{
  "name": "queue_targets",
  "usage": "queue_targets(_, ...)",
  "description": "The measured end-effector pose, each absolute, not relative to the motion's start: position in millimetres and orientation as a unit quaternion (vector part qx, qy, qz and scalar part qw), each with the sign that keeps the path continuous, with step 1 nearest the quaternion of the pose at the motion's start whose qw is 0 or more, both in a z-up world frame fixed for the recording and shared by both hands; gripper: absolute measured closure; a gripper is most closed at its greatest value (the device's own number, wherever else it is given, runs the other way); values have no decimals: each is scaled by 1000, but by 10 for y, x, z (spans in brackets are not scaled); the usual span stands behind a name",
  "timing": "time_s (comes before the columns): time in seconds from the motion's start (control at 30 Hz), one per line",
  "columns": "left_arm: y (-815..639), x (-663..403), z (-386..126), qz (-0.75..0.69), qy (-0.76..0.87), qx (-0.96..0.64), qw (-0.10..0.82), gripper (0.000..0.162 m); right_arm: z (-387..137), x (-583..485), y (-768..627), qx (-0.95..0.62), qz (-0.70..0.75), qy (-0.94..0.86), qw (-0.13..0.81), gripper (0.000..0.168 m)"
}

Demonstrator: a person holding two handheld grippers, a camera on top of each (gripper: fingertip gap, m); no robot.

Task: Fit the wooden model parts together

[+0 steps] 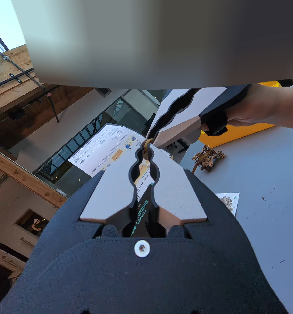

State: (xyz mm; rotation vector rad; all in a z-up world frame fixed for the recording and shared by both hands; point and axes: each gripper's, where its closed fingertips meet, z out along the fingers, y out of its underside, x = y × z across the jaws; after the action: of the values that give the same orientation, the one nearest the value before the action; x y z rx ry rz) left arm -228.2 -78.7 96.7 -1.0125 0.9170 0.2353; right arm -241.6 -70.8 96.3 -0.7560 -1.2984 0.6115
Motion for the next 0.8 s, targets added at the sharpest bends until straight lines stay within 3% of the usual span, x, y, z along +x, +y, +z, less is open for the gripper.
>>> queue_targets(0.8, -656, -2390, 927, 154, 401, -488, 760, 162, 935, -2427, -635, -369, 284, -575, 673, 162)
